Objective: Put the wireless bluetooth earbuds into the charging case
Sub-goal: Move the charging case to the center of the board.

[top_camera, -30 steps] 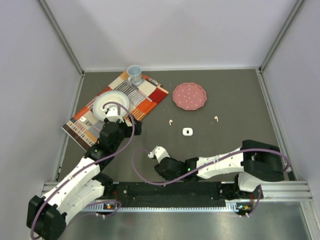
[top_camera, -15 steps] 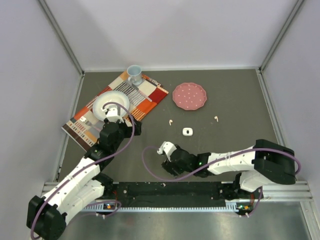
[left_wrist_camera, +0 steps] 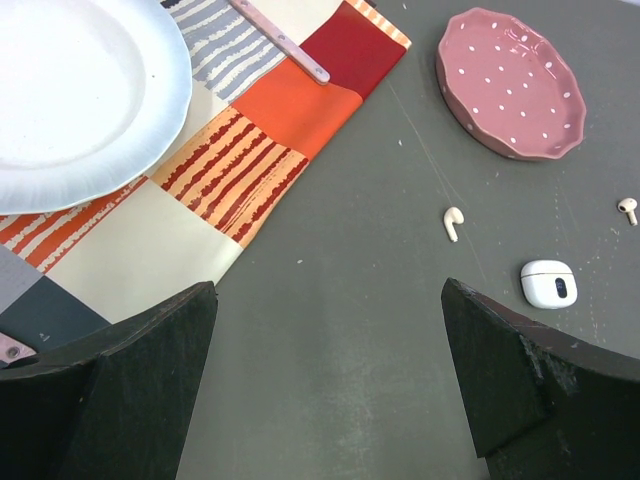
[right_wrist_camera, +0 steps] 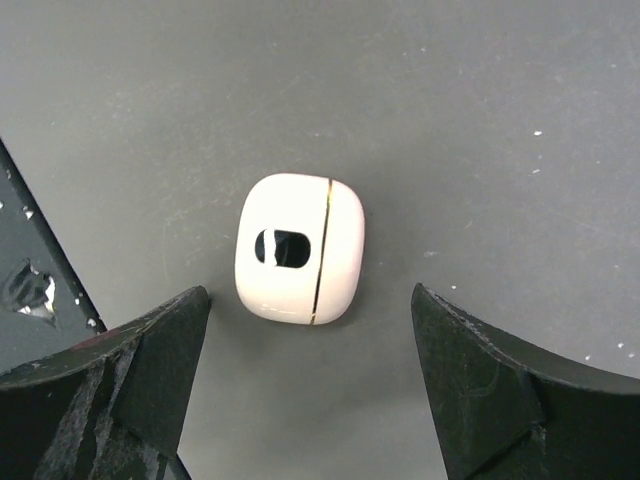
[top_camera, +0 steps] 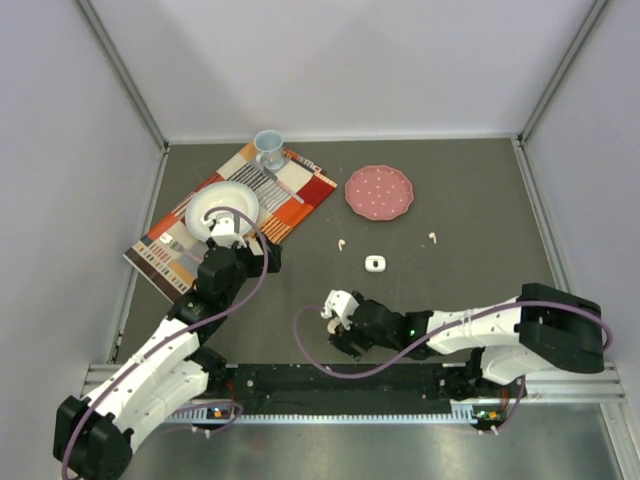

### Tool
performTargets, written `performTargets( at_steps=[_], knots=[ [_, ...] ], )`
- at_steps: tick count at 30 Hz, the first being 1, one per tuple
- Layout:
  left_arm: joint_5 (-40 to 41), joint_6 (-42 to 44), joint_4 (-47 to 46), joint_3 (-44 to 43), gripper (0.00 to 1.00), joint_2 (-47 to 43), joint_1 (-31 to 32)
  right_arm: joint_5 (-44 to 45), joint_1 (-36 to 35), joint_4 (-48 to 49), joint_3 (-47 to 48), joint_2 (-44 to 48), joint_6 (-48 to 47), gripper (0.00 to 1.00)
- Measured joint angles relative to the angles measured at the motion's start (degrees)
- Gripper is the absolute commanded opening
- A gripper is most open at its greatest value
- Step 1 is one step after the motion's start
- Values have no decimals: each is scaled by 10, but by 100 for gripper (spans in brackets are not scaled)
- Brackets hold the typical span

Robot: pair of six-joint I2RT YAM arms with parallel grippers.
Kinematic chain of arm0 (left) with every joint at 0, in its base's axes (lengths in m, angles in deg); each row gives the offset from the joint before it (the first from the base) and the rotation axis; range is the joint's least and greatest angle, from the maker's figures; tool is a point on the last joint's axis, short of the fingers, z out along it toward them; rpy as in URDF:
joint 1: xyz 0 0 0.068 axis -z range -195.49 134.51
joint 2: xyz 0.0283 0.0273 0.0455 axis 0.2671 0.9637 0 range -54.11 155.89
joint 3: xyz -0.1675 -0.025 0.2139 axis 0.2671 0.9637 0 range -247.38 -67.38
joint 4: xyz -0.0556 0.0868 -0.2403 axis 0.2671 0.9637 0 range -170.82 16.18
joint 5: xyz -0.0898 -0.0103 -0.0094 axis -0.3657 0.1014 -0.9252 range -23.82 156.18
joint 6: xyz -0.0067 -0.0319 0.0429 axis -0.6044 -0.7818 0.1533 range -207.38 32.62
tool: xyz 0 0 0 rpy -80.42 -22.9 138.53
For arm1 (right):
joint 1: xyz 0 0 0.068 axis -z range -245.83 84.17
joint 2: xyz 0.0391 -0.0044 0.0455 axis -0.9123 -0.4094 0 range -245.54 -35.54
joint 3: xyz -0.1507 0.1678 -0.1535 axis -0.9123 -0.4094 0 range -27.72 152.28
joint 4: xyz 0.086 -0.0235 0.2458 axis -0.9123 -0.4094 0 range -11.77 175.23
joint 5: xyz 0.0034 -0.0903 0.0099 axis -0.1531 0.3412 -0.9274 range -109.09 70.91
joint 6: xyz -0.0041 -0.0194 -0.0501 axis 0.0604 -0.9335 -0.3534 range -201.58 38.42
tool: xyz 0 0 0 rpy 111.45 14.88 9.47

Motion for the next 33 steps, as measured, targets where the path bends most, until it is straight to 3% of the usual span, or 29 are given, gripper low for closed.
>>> performTargets(
  at_steps=[14,27,33],
  knots=[
    [0,2,-1,6,99,0,-1,-42,0,252,-143,20,-59,77],
    [0,2,-1,7,99,3,-4,-61,0,332,-149,-7,-40,65],
    [0,2,-1,7,99,4,-5,-55,0,362,-149,-28,-17,65]
  ],
)
